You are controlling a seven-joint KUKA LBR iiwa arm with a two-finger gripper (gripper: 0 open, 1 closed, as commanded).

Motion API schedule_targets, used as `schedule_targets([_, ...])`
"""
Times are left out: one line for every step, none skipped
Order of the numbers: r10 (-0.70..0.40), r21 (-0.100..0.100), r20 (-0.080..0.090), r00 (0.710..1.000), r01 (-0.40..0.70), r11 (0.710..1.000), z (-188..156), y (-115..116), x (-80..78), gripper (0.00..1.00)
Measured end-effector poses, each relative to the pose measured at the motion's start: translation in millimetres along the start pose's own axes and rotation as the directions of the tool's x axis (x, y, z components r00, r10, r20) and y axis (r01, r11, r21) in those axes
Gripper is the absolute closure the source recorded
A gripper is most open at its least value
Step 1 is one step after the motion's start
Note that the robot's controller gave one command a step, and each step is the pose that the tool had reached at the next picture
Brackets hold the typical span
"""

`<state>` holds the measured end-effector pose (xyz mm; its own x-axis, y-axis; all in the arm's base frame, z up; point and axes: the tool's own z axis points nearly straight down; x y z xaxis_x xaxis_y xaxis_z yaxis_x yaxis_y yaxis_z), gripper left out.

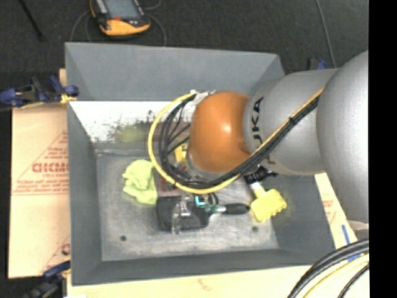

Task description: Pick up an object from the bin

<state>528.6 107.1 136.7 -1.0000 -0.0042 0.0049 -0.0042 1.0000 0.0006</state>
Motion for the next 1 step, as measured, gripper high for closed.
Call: schedule_targets([0.003,-0.001,0.008,1.000,-0.003,1.000,-4.0,-0.3,-2.0,0.00])
